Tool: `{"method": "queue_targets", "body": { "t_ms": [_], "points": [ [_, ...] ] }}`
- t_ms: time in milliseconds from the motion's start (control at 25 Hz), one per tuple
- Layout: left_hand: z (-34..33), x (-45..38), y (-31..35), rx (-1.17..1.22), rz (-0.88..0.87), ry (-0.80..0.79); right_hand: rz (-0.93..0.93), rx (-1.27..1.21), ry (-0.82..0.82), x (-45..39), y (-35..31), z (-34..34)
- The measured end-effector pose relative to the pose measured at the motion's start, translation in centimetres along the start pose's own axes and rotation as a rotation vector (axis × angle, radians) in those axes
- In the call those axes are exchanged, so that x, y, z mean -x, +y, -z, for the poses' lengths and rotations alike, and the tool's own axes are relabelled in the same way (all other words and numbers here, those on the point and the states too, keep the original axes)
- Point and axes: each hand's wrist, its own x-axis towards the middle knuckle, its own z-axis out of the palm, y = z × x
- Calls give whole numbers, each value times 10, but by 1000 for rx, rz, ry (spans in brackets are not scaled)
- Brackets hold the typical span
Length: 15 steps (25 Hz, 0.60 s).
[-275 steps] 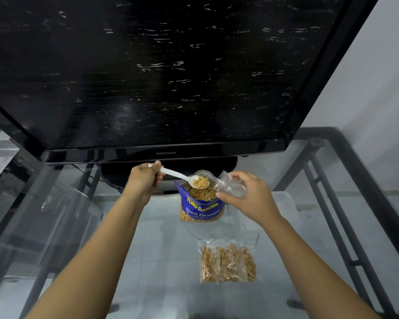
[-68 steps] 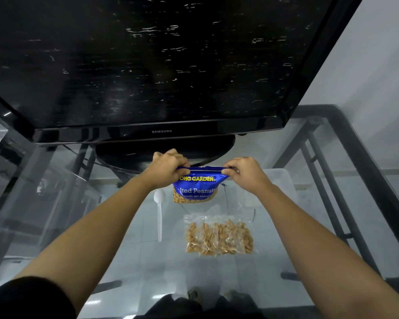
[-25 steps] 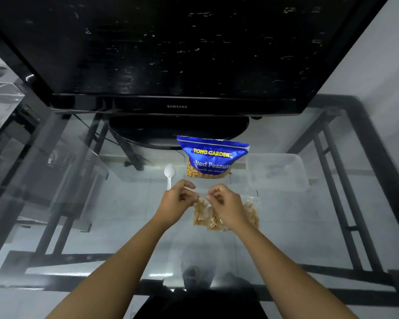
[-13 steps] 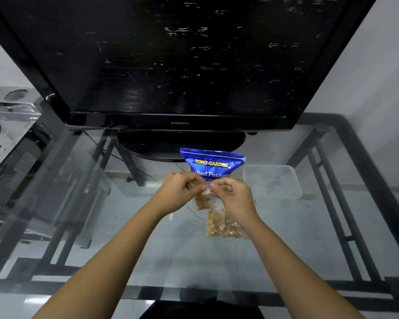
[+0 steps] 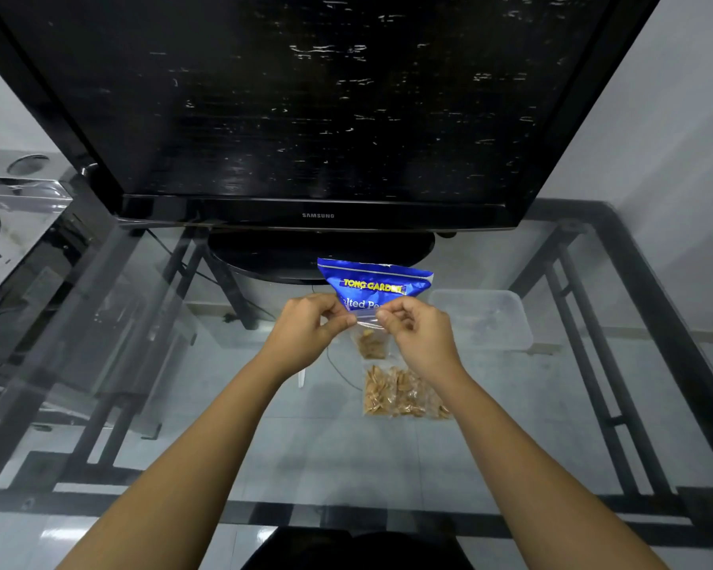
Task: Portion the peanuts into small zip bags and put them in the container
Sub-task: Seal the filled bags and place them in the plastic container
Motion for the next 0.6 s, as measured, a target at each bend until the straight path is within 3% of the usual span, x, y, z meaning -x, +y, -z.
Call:
{"method": "queue_targets", "body": {
  "t_ms": [160, 240, 440, 520, 600],
  "points": [
    [-24, 16, -21, 542, 146, -222, -111, -264, -128, -3, 9, -3],
    [-45, 27, -33, 635, 264, -224, -158, -235, -166, -7, 20, -7],
    [-73, 36, -60, 454, 588, -128, -151, 421, -171, -17, 76, -12],
    [-79, 37, -65, 325, 626, -157, -170, 616, -255, -16, 94, -15],
    [-86, 38, -64, 162, 595, -168, -171, 656, -289, -15, 101, -20]
  ]
}}
